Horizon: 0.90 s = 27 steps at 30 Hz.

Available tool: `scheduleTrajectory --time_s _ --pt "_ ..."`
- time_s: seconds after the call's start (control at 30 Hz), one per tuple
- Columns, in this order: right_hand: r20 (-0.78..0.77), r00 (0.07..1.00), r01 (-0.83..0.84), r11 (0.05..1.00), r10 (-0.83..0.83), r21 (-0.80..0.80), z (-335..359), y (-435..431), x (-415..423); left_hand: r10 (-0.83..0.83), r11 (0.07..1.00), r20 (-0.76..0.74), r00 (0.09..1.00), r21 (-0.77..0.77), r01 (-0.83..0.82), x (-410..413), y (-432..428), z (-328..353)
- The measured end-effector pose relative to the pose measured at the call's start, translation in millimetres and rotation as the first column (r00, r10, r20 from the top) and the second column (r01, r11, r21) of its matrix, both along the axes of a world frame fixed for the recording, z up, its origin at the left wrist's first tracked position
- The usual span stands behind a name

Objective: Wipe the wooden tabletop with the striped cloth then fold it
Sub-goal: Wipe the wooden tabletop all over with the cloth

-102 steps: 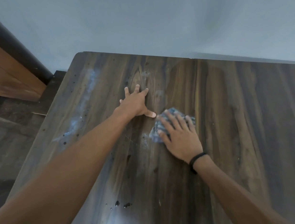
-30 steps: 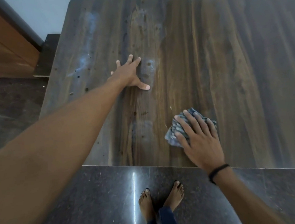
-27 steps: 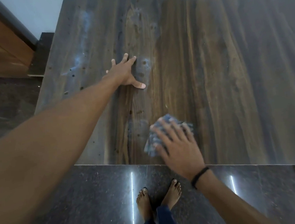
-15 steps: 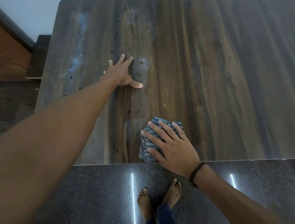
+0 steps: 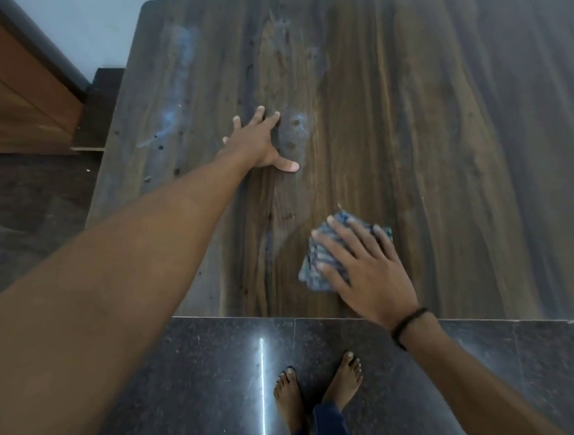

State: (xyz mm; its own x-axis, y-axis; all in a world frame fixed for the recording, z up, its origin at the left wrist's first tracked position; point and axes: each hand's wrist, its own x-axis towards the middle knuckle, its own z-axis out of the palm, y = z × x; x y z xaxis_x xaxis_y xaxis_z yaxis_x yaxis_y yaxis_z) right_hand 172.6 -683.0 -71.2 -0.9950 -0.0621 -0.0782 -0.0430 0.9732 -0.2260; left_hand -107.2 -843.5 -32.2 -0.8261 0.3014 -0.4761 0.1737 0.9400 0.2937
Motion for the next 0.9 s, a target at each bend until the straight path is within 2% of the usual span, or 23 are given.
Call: scheduleTrajectory --time_s 0.03,0.07,0.17,0.2,0.23,0.33,0.37,0.4,0.5,0.53,0.57,0.67,0.7,0.73,0.83,0.9 --pt "0.017 0.997 0.075 0.997 -0.074 -0.012 2 -11 -12 -0.001 1.000 0.005 1.000 0.003 0.001 -1 0 0" --pt "0.041 0.997 0.069 0.997 -0.069 -0.018 4 -28 -17 0.000 1.000 0.010 1.000 0.007 -0.001 -2 -1 0" --pt "0.016 0.965 -0.260 0.965 0.260 -0.043 2 -54 4 -0.012 1.000 0.005 1.000 -0.005 0.012 1 -2 -1" --pt "0.014 0.950 -0.310 0.950 0.311 -0.038 0 -44 7 -0.025 1.000 0.005 1.000 -0.013 0.025 3 -2 -1" --pt "0.002 0.956 -0.292 0.956 0.293 -0.014 -2 -31 1 -0.038 0.999 0.004 0.999 -0.014 0.038 4 -1 -3" --pt "-0.014 0.998 0.055 0.998 -0.055 -0.009 0 -18 -46 -0.052 0.999 0.000 0.999 -0.007 0.052 -10 -7 3" --pt "0.002 0.996 0.092 0.995 -0.092 -0.026 3 -28 -55 -0.045 0.999 -0.001 0.999 -0.009 0.045 -19 -11 7" --pt "0.021 0.999 0.038 0.999 -0.037 -0.037 4 -42 -55 -0.036 0.999 -0.005 0.999 -0.016 0.036 -26 -16 10" --pt "0.023 0.954 -0.296 0.954 0.297 -0.050 2 -52 -23 -0.014 0.996 0.040 0.999 -0.092 0.018 -43 -37 11" --pt "0.023 0.951 -0.307 0.951 0.308 -0.039 1 -39 -22 -0.006 0.992 0.061 0.998 -0.125 0.014 -45 -45 8" --pt "0.004 0.965 -0.262 0.965 0.262 -0.013 -2 -27 -32 -0.005 0.989 0.070 0.998 -0.147 0.016 -45 -50 4" --pt "0.005 0.997 0.074 0.997 -0.074 -0.015 0 -20 -81 -0.001 0.989 0.081 0.997 -0.145 0.013 -43 -52 4" --pt "0.019 0.995 0.097 0.995 -0.097 -0.030 2 -33 -90 0.011 0.991 0.088 0.996 -0.135 0.001 -42 -51 5" --pt "0.028 0.999 0.041 0.998 -0.040 -0.038 3 -48 -88 0.019 0.991 0.090 0.996 -0.130 -0.008 -41 -49 6" --pt "0.008 0.955 -0.297 0.954 0.298 -0.023 2 -54 -55 0.001 0.989 0.077 0.997 -0.145 0.010 -38 -50 6" --pt "0.001 0.958 -0.285 0.958 0.285 0.024 -1 -24 -56 0.004 0.991 0.065 0.998 -0.134 0.005 -37 -52 3"
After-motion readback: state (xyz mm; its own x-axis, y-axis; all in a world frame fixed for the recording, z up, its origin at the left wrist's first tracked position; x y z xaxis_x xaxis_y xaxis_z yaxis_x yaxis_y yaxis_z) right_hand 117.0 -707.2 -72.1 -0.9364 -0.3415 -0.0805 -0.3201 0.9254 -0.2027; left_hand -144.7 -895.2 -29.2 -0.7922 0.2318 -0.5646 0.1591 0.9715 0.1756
